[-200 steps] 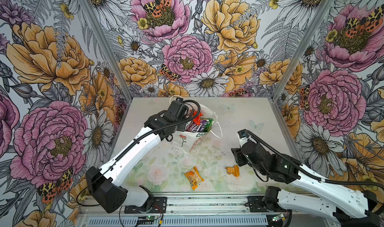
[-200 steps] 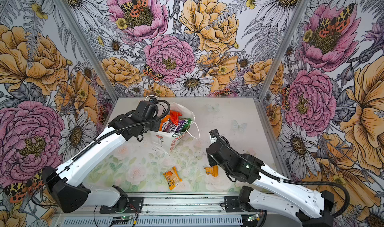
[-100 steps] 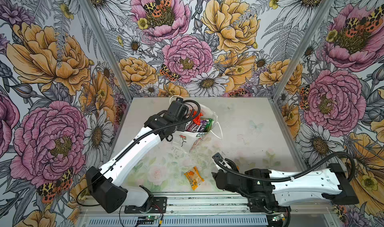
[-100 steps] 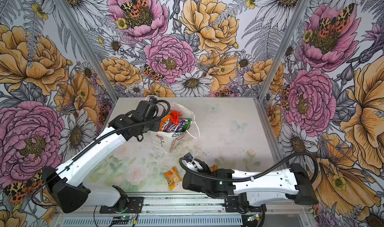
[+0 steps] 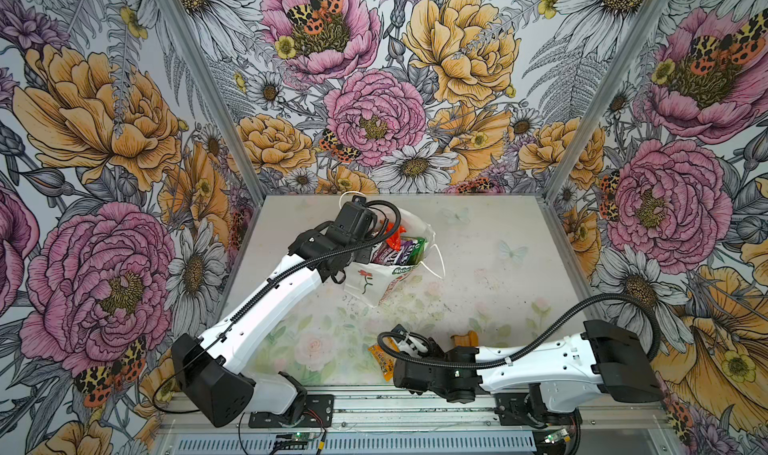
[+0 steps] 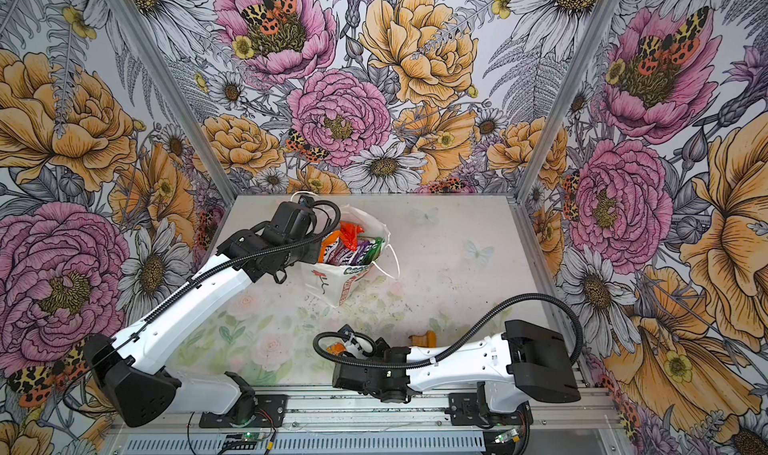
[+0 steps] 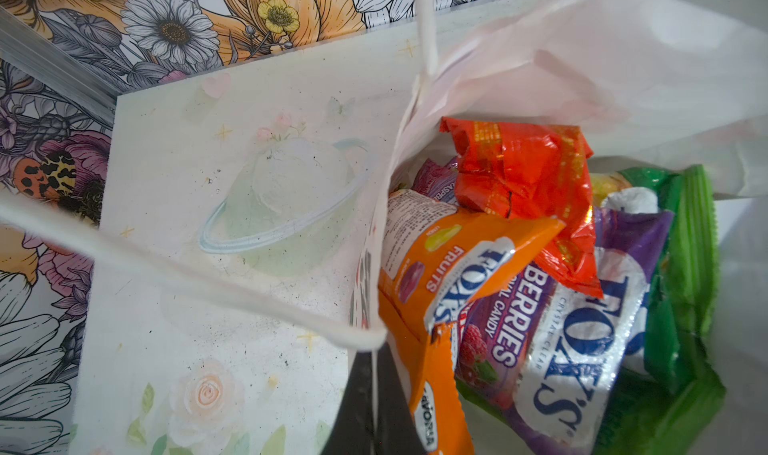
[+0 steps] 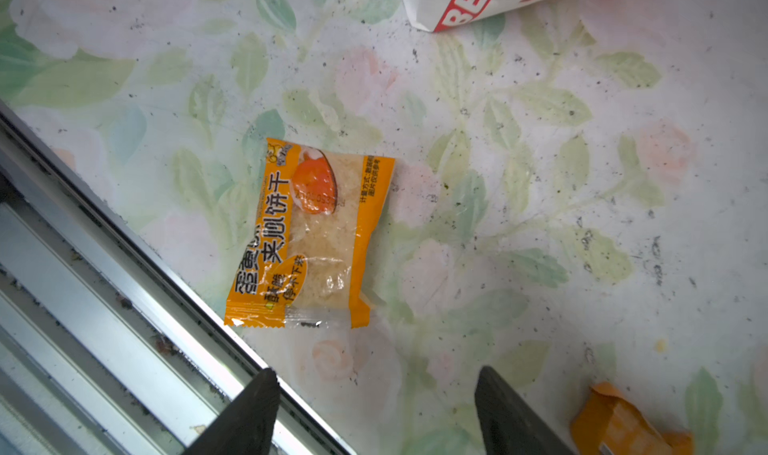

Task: Place the snacks into the paper bag
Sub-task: 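Withdraw the right gripper and move it down to the yellow rice cracker packet, then lower the right gripper onto the yellow packet and pinch its edge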

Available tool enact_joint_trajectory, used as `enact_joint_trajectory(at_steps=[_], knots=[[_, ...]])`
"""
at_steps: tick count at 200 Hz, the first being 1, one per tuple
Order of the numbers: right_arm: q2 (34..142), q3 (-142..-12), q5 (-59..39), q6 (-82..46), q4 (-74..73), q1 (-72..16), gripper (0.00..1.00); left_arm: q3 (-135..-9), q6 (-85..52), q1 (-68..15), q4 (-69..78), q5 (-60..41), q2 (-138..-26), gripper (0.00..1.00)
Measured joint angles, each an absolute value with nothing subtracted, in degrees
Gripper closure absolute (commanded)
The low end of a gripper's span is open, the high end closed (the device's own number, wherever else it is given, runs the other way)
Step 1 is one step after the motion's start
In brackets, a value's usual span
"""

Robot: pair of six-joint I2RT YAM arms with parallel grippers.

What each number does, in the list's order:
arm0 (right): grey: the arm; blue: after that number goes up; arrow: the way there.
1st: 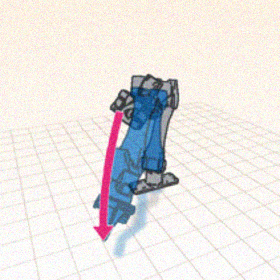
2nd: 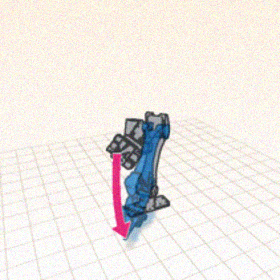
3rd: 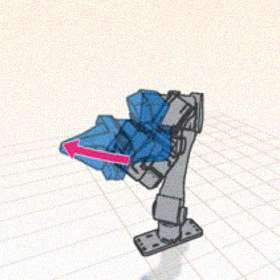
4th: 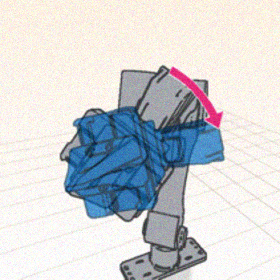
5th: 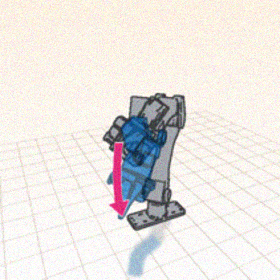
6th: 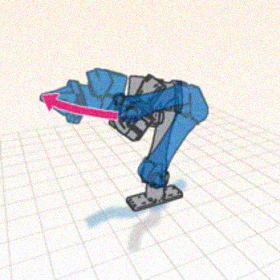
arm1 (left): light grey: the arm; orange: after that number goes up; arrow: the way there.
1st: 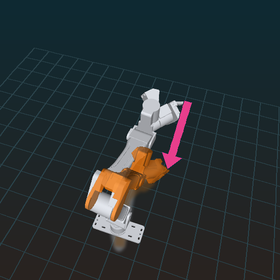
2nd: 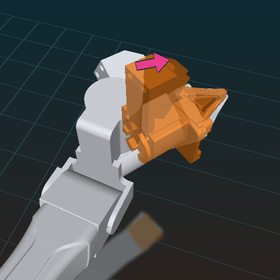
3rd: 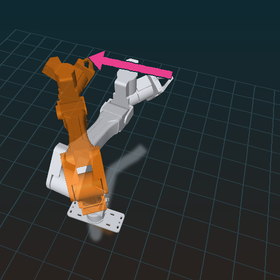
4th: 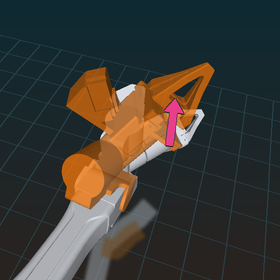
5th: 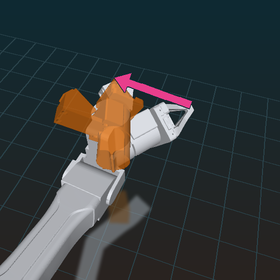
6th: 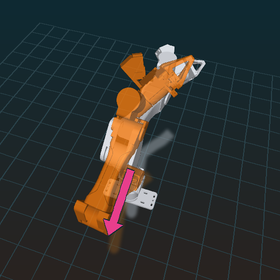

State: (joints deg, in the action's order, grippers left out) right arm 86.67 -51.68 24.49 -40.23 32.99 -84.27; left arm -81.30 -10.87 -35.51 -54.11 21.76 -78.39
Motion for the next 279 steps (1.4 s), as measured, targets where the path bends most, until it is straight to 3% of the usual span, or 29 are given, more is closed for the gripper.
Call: enact_joint_trajectory(at_steps=[148, 207, 279], knots=[[102.89, -62.02, 17.8, -39.72, 30.87, -74.24, 0.27, -81.3, -10.52, -35.51, -54.13, 21.85, -78.39, 1.0], [100.27, -58.04, 16.4, -44.23, 29.17, -71.37, 0.32, -81.3, -10.46, -35.51, -54.13, 21.87, -78.41, 1.0], [87.61, -49.43, 16.32, -47.59, 31.9, -68.97, 0.39, -81.3, -10.46, -35.51, -54.13, 21.87, -78.41, 1.0]])
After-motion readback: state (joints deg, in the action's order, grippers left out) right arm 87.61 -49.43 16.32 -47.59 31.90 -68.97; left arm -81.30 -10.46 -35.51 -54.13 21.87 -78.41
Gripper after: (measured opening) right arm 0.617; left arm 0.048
